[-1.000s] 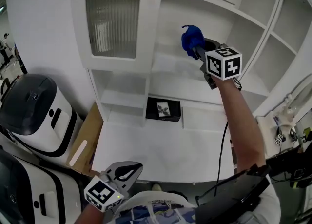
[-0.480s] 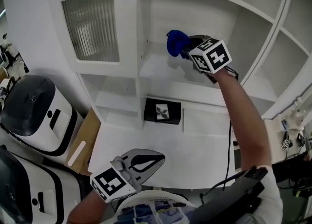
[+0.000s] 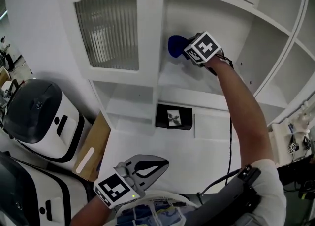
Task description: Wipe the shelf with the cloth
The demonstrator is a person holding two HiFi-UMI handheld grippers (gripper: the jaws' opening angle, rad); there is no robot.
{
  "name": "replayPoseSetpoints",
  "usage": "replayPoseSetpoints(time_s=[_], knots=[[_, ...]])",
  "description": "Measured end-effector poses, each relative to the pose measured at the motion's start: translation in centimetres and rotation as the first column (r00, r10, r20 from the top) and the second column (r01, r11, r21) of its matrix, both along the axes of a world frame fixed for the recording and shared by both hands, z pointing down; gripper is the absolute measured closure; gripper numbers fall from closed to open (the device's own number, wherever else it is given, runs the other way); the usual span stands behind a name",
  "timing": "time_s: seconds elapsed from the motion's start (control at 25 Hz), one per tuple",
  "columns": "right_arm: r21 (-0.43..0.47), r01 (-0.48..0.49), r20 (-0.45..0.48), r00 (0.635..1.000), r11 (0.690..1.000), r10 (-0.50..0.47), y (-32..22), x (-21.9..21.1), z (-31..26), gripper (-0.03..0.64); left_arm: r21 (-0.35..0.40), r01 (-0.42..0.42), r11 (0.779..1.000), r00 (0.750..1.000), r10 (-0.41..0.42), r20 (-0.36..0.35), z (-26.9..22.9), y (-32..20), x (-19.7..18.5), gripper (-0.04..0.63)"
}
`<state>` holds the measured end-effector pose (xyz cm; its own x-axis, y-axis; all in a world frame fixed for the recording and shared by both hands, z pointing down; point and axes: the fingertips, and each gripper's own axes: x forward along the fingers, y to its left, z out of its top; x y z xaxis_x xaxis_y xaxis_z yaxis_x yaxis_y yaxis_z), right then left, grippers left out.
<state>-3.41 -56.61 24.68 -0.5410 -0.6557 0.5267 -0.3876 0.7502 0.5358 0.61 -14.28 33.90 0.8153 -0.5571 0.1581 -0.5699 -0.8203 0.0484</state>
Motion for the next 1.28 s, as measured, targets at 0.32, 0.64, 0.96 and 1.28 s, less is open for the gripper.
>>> replayPoseSetpoints(time_s=[0.32,0.64,0.96,1.28], knots=[[-0.027,-0.034,-0.152,0.988,0.999,0.029,-2.5,-2.1,3.1,0.549,-0.019,0.042,0.999,0.999,-0.042,-0.033,0.8,0.3,-3.4,0.592],[-0.013,-0.164,-0.243,0.957,0.986,0.156,-5.2,4.7,4.1,0.549,-0.030,0.003,1.000,0.998,-0.005,-0.058,1.2,0.1,-2.8,0.592],[0.019,-0.324,-0.329,0.891,0.946,0.312,-6.7,14.6,4.4,0.549,-0.036,-0.035,0.999,0.997,0.033,-0.069,1.6,0.5,-1.5,0.592],[0.041,-0.427,-0.392,0.825,0.903,0.407,-6.8,19.8,4.6,0.549,-0.034,-0.048,0.998,0.996,0.045,-0.073,1.6,0.9,-0.5,0.592]])
